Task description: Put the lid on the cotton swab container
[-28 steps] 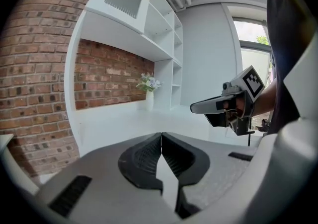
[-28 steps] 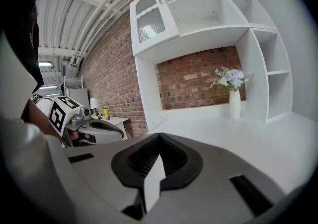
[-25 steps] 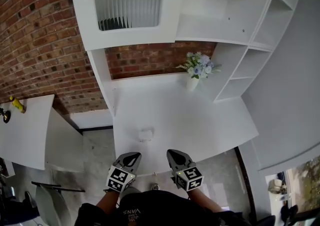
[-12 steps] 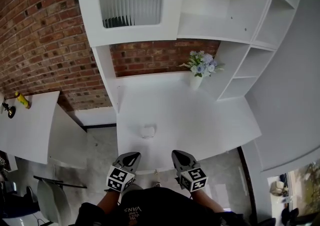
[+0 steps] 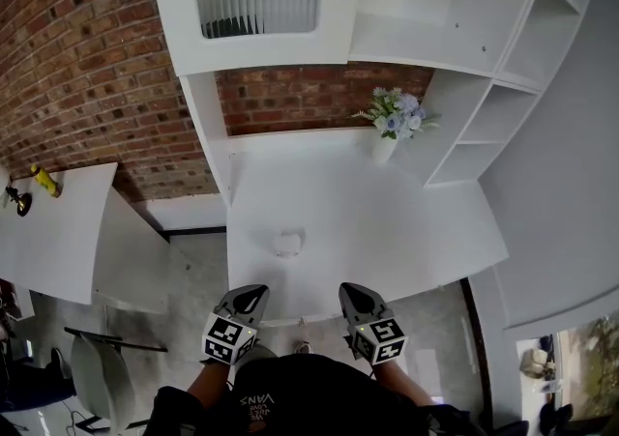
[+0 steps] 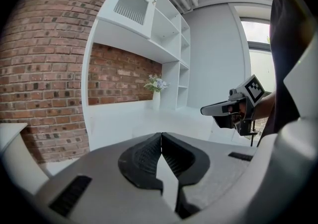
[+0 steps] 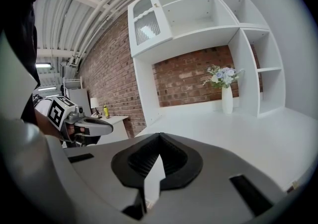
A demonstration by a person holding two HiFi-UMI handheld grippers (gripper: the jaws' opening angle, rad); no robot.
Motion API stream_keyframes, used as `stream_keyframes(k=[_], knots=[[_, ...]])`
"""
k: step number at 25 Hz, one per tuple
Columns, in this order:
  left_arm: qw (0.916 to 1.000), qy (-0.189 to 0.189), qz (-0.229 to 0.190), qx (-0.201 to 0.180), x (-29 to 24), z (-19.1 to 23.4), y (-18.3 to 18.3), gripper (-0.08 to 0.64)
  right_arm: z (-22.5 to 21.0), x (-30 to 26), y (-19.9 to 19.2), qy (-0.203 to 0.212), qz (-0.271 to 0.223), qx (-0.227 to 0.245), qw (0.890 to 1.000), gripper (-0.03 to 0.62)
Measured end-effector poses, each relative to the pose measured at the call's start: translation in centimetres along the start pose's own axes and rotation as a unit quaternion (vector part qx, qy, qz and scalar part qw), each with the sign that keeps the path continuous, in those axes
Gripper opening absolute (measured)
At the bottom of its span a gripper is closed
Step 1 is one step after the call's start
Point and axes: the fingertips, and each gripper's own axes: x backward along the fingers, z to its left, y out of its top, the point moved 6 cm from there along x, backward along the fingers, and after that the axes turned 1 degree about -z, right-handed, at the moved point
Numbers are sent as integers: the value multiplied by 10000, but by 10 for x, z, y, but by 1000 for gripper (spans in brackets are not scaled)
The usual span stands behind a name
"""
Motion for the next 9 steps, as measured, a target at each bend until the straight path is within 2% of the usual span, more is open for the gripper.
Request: stream_keyframes(k=[9], knots=[[9999, 42, -91, -29, -5, 6, 9, 8, 2, -9, 6, 102, 0, 69, 9999, -2]])
